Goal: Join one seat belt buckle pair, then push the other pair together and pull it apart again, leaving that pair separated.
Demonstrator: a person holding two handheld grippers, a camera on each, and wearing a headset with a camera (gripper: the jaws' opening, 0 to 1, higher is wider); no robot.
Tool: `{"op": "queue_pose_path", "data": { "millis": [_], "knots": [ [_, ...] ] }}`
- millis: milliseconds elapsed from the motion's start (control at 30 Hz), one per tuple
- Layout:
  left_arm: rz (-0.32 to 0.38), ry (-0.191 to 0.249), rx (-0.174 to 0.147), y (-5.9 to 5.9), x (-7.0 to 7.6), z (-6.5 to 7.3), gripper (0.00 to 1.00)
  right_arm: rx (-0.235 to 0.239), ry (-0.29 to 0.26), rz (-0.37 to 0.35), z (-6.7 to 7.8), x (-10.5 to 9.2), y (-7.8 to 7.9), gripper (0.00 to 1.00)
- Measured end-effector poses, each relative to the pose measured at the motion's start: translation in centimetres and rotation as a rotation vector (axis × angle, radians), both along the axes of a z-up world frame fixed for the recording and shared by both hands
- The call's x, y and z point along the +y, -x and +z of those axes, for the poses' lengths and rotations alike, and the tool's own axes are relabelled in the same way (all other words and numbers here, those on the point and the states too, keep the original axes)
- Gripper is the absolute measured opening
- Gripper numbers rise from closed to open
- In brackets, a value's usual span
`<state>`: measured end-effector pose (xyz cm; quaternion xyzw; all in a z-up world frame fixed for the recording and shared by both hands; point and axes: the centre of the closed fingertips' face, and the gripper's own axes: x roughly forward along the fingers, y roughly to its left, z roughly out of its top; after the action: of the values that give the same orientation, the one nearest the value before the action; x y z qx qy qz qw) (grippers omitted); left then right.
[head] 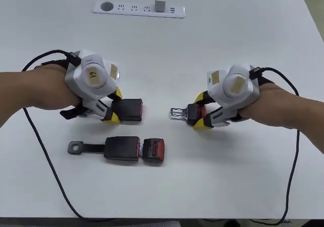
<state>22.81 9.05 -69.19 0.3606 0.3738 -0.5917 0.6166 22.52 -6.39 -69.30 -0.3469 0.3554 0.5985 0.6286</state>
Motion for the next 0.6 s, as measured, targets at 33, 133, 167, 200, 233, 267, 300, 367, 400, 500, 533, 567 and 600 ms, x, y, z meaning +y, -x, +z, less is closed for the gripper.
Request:
{"op": "queue_pose_path", "data": {
  "millis": [33,133,167,200,233,267,300,367,400,500,533,567,600],
  "knots": [
    [-0.001,-0.001,-0.002,0.0,0.0,0.0,0.33,-0.002,-0.003,-0.002,0.0,0.3,-0.1,0.33],
    [0.005,-0.002,-0.003,0.1,0.0,0.1,0.33,0.0,-0.016,0.003,0.0,1.4,-0.1,0.33],
    [0.007,-0.002,-0.003,0.1,0.0,0.1,0.33,0.004,-0.021,0.007,0.0,2.0,0.0,0.33],
    [0.009,-0.002,-0.004,0.0,0.0,0.0,0.33,0.002,-0.025,0.012,0.0,2.6,0.1,0.33],
    [0.008,-0.002,-0.005,0.0,0.0,0.0,0.33,0.001,-0.026,0.01,0.0,2.9,0.0,0.33],
    [0.006,-0.003,-0.006,0.0,0.0,0.0,0.33,0.0,-0.03,0.01,0.0,3.3,0.0,0.33],
    [0.006,-0.003,-0.006,0.0,0.0,0.0,0.33,0.001,-0.035,0.014,0.0,3.7,0.0,0.33],
    [0.006,-0.003,-0.006,0.1,0.0,0.0,0.33,0.002,-0.043,0.013,-0.1,4.3,0.0,0.33],
    [0.006,-0.003,-0.006,0.1,0.0,0.0,0.33,0.002,-0.046,0.013,-0.1,4.5,0.0,0.33],
    [0.004,-0.004,-0.007,0.0,0.1,-0.1,0.33,0.001,-0.049,0.01,-0.1,5.1,-0.1,0.33],
    [0.004,-0.004,-0.006,0.0,0.1,-0.1,0.33,-0.001,-0.047,0.012,-0.1,5.3,0.0,0.33],
    [0.003,-0.004,-0.006,0.0,0.1,-0.2,0.33,-0.002,-0.046,0.014,-0.2,5.4,-0.1,0.33],
    [0.003,-0.003,-0.006,0.0,0.1,-0.2,0.33,-0.001,-0.045,0.012,-0.2,5.7,-0.2,0.33]
  ]
}}
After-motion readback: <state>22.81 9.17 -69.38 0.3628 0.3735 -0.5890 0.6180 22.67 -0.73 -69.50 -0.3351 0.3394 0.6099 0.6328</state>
